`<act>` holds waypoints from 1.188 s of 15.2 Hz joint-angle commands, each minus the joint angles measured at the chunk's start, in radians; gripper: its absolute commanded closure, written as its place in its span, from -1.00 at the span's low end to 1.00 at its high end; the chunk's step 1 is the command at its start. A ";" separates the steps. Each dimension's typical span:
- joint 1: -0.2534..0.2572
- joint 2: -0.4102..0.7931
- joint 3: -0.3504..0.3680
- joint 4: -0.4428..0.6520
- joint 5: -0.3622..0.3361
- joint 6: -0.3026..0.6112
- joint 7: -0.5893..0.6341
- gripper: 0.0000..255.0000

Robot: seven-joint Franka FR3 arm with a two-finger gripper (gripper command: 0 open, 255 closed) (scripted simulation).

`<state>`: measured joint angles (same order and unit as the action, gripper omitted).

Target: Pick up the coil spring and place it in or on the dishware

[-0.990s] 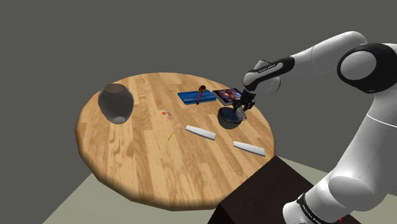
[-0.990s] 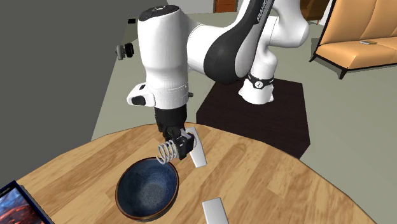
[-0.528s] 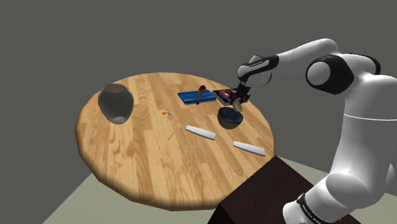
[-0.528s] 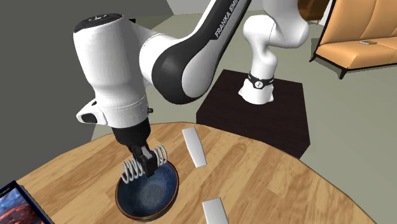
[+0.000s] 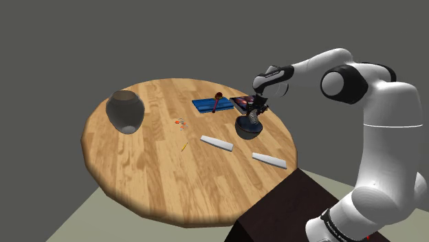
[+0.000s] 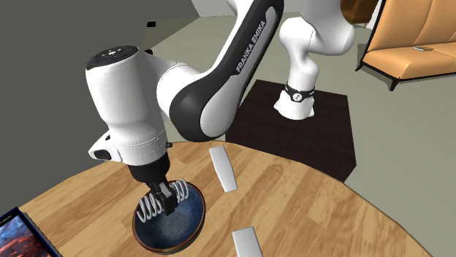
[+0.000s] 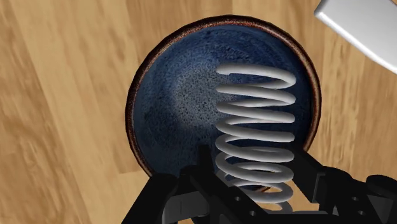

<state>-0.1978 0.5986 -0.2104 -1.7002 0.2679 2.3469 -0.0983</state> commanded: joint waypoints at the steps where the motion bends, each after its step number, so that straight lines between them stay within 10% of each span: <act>1: -0.002 0.015 0.004 -0.005 0.006 0.020 -0.004 1.00; 13: -0.008 0.054 0.013 -0.005 0.018 0.059 -0.015 1.00; 14: -0.008 0.054 0.013 -0.005 0.018 0.058 -0.015 -1.00; 18: -0.008 0.054 0.013 -0.005 0.018 0.058 -0.015 -1.00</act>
<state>-0.2057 0.6525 -0.1969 -1.7048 0.2858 2.4053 -0.1129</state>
